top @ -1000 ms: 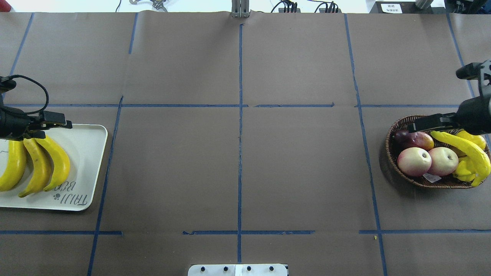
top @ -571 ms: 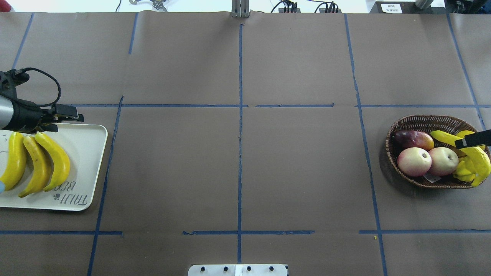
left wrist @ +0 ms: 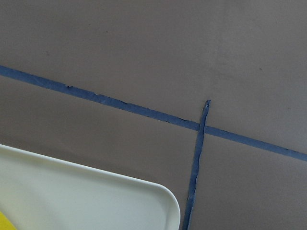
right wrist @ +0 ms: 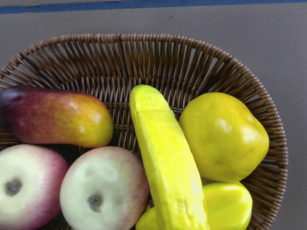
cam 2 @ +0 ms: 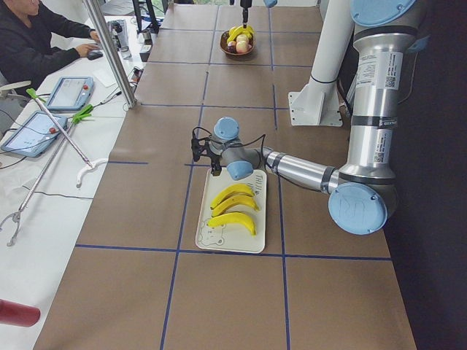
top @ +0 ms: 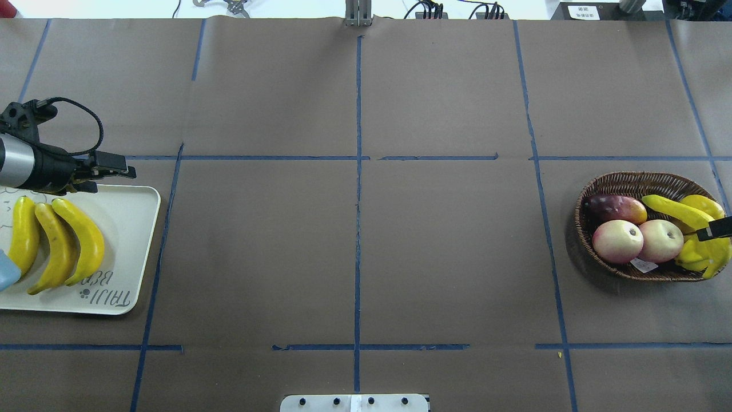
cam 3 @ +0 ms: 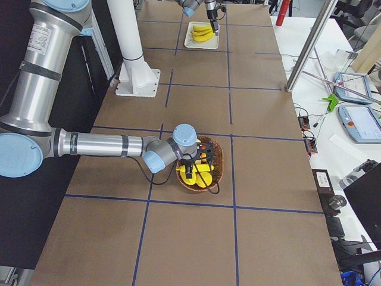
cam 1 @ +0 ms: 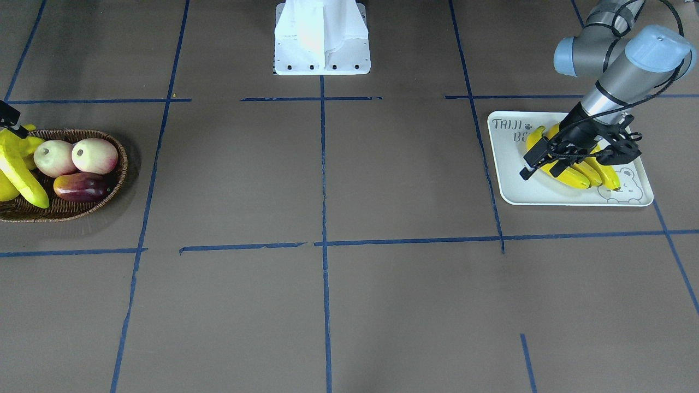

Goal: Transfer all bananas from basket to plate

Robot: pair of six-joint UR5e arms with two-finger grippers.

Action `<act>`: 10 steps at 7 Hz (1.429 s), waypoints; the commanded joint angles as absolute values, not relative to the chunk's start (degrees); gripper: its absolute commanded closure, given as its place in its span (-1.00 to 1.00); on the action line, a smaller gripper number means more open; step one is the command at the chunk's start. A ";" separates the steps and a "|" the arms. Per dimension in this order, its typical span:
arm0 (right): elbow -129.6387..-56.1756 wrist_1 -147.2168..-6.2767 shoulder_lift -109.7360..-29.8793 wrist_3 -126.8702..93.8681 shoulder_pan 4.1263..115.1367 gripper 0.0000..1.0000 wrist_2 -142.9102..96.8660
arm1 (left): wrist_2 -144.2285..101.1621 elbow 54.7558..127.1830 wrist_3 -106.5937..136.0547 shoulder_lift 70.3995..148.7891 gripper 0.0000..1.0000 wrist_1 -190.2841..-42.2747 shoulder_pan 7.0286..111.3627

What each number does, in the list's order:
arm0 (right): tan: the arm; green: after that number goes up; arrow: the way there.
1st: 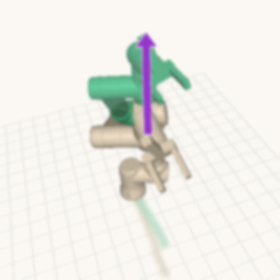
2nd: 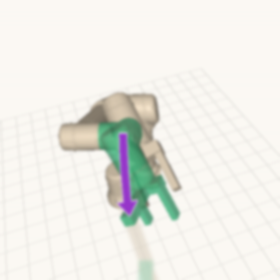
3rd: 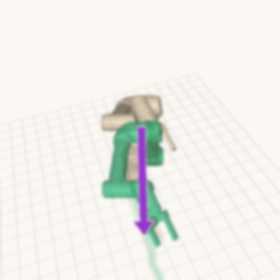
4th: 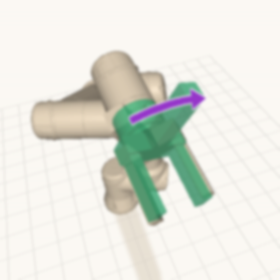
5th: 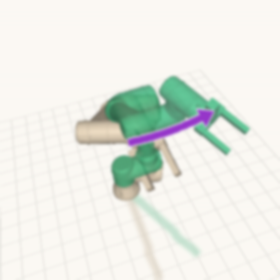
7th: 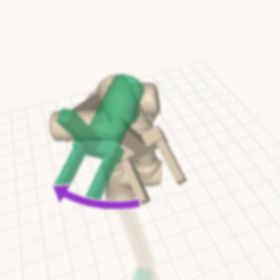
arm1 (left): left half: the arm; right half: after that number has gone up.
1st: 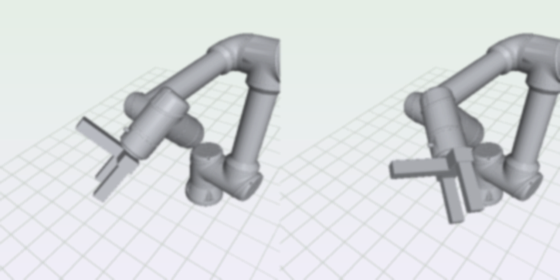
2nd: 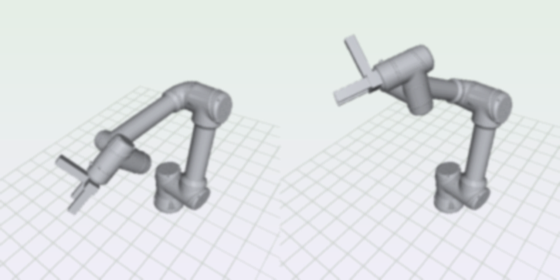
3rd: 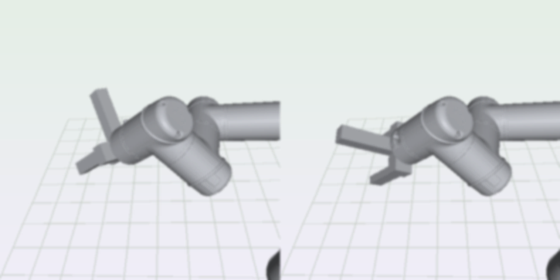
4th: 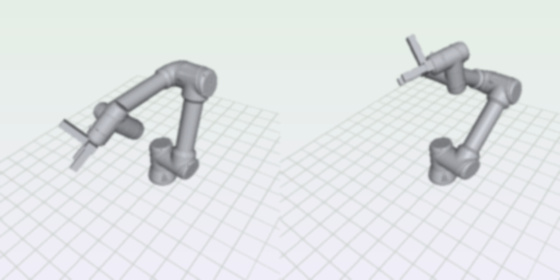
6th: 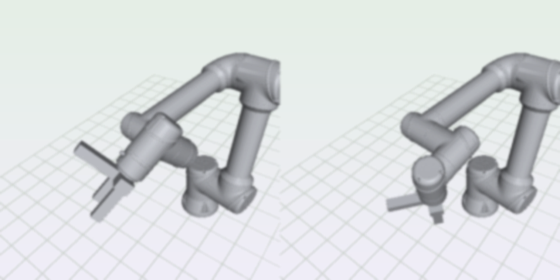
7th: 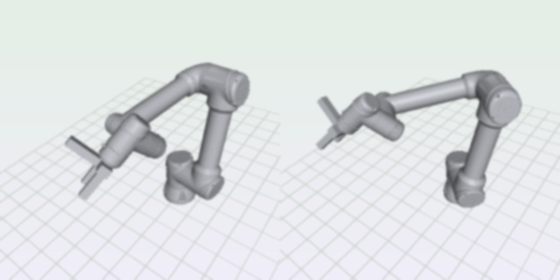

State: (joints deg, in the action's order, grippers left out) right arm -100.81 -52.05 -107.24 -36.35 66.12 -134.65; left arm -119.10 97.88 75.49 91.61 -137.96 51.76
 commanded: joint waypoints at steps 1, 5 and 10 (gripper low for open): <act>-98.88 -51.86 -105.65 -36.83 66.01 -0.80 -134.65 | -119.09 98.17 76.11 91.67 -1.00 -138.08 51.77; -98.70 -51.68 -105.12 -35.95 66.01 -0.08 -134.65 | -119.36 98.09 76.64 91.76 -1.00 -138.16 51.68; -99.05 -45.21 -106.43 -37.35 66.27 0.96 -135.00 | -119.27 97.82 76.64 92.90 -0.99 -138.08 51.68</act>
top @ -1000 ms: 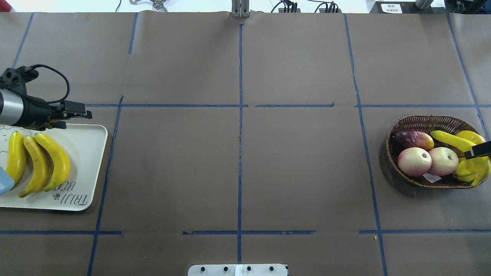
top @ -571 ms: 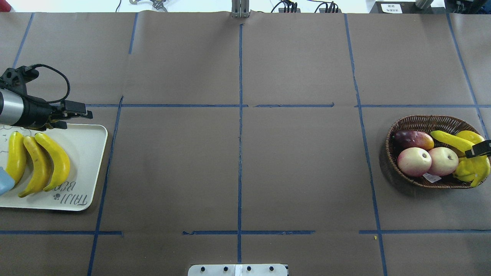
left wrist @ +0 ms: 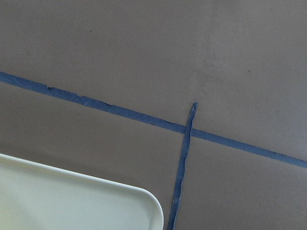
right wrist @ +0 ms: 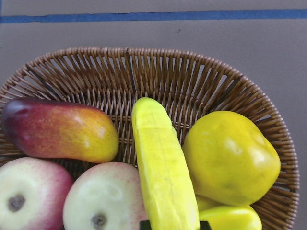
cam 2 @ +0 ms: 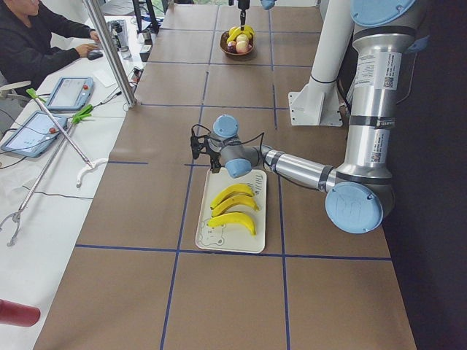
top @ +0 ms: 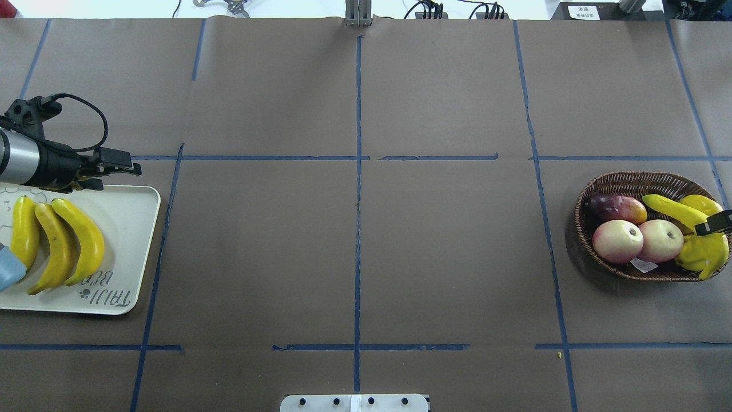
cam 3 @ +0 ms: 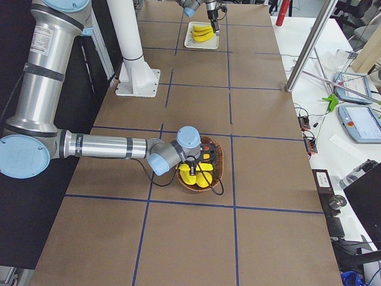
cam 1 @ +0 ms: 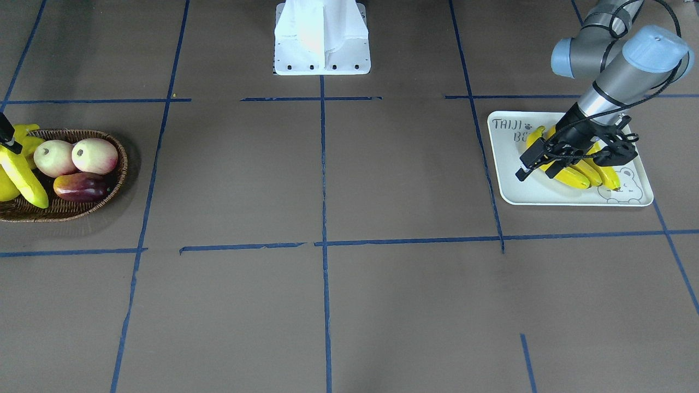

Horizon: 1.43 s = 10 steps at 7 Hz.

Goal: Transfer all bananas from basket to plate

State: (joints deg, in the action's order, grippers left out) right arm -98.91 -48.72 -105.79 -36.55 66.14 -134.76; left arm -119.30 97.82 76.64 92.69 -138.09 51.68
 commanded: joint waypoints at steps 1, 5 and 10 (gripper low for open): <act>-101.14 -45.09 -106.35 -37.44 69.31 0.95 -136.57 | -119.27 97.91 76.64 92.90 -0.99 -137.99 51.68; -106.96 -45.09 -93.68 -59.09 68.94 0.96 -139.39 | -119.27 97.82 76.82 94.30 -0.99 -137.90 51.50; -108.71 -45.17 -72.17 -90.62 35.76 0.95 -106.33 | -119.36 98.00 106.23 109.92 -0.99 -138.69 46.77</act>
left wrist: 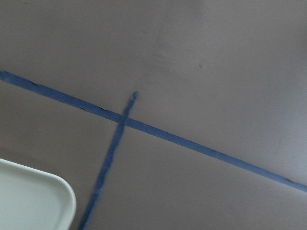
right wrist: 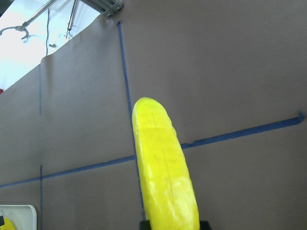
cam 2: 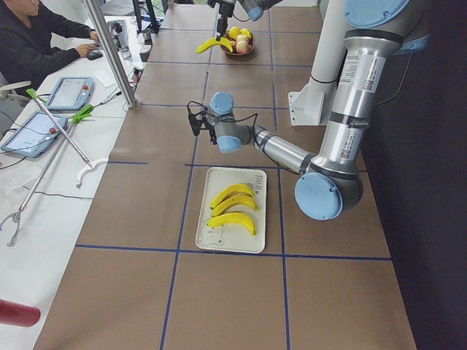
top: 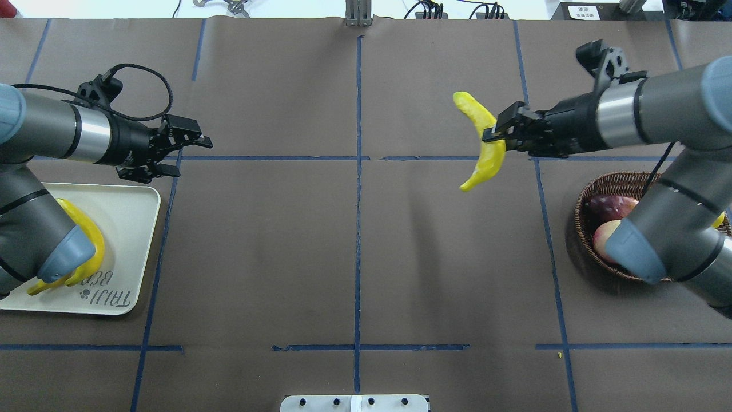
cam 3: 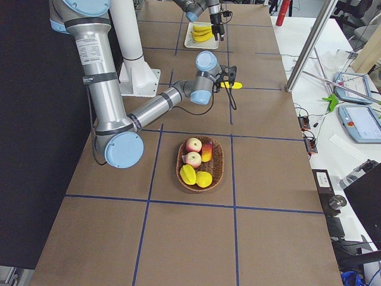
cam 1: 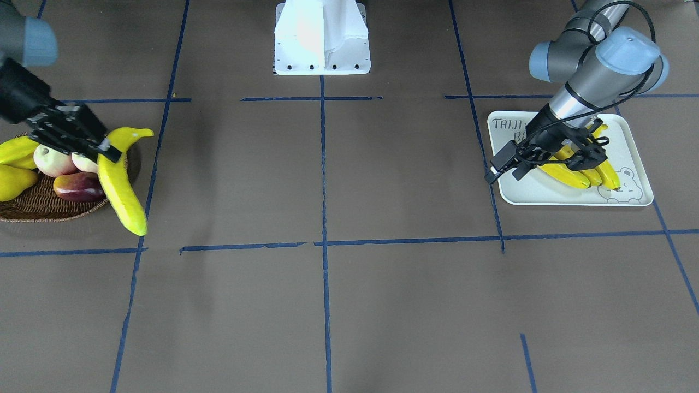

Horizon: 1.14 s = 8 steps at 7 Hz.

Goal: Transfer all bananas from basket to plate

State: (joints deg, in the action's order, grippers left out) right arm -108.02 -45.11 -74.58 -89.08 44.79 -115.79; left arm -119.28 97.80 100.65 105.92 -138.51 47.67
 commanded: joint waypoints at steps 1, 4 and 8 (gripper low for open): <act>-108.55 -45.96 -69.29 -90.62 29.68 0.95 -101.74 | -119.18 97.82 109.13 112.39 -0.99 -138.69 44.67; -108.28 -48.68 -65.66 -90.35 20.22 0.95 -89.04 | -114.47 96.95 118.20 119.17 -0.99 -137.90 38.52; -108.28 -48.78 -65.13 -90.35 20.21 0.95 -88.95 | -110.67 93.00 118.21 122.87 -0.99 -137.81 34.29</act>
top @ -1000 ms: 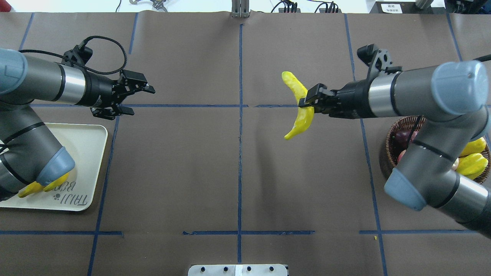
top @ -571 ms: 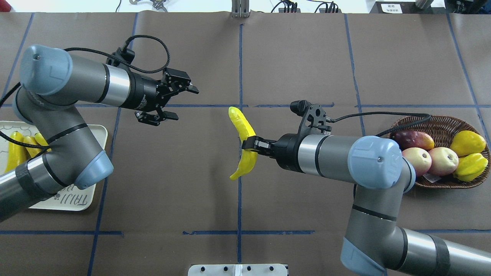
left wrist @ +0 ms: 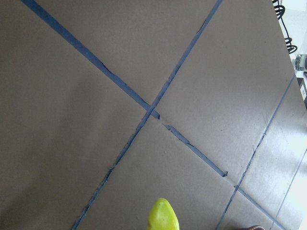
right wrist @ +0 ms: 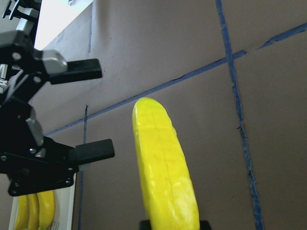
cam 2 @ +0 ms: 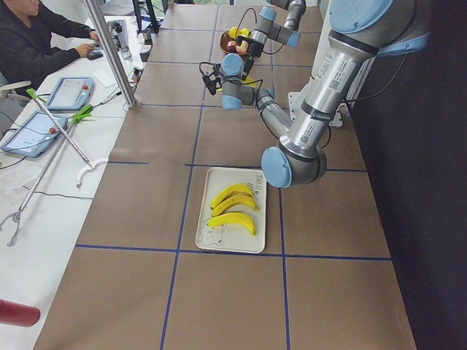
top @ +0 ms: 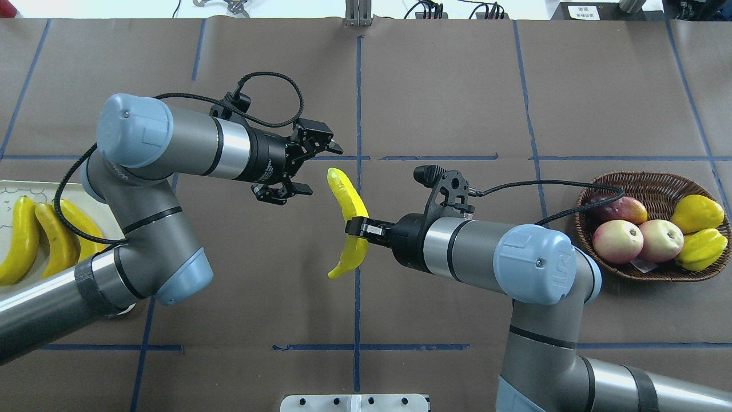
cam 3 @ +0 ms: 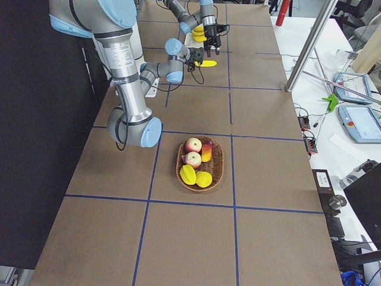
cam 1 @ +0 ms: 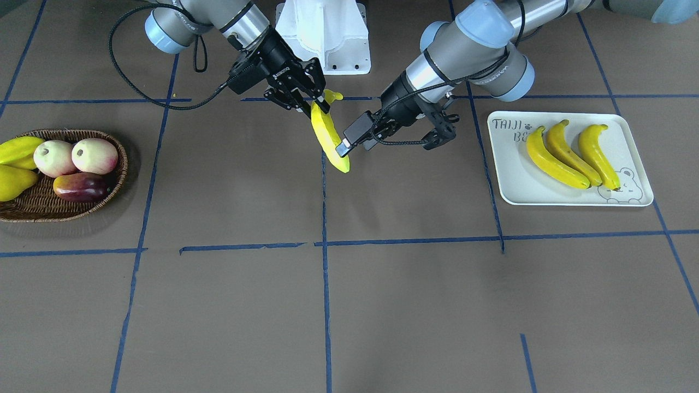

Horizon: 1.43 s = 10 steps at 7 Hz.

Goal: Transfer all bananas from basket to plate

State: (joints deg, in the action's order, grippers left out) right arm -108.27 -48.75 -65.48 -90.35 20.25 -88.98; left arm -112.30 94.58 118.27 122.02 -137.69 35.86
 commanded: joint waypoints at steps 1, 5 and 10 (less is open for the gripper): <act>-108.37 -48.78 -65.13 -90.35 20.21 0.95 -88.77 | -110.39 92.99 118.21 122.87 -0.99 -137.90 33.84; -108.37 -48.78 -65.04 -90.26 20.21 0.95 -88.68 | -110.48 93.34 118.21 124.10 -0.55 -138.16 32.96; -109.33 -48.96 -65.04 -90.09 20.39 -1.00 -88.77 | -110.65 93.96 117.42 123.40 1.00 -138.60 32.61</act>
